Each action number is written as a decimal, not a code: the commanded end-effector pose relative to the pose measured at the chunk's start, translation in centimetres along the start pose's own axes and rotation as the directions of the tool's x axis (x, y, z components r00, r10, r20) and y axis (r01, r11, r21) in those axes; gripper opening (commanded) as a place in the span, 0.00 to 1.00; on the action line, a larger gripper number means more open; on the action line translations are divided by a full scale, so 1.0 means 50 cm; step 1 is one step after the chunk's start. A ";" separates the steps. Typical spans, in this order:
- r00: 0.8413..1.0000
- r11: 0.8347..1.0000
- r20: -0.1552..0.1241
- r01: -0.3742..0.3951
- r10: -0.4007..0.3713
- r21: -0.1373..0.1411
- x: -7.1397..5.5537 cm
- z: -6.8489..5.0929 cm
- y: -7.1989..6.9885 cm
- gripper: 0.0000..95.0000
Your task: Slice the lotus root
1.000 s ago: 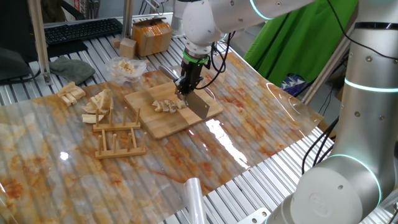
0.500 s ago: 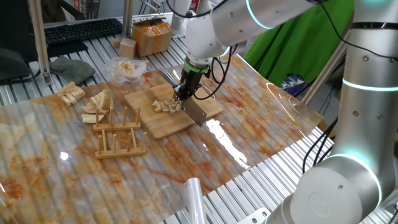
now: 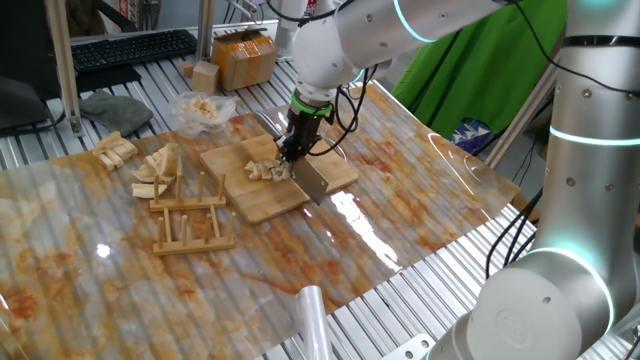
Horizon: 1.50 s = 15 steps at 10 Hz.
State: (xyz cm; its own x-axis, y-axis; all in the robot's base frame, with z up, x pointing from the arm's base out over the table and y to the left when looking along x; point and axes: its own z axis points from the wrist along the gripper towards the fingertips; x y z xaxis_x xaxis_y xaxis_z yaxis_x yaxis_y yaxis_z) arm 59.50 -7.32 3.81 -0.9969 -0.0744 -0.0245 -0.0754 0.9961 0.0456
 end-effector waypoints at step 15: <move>0.997 0.997 -0.022 0.077 -0.077 0.018 -0.008 -0.048 -0.036 0.00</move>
State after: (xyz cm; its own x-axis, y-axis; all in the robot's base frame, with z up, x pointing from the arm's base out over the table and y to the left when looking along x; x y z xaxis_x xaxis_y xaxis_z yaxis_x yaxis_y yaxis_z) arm 59.95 -9.11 5.86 -0.9880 -0.1541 -0.0070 -0.1542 0.9876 0.0285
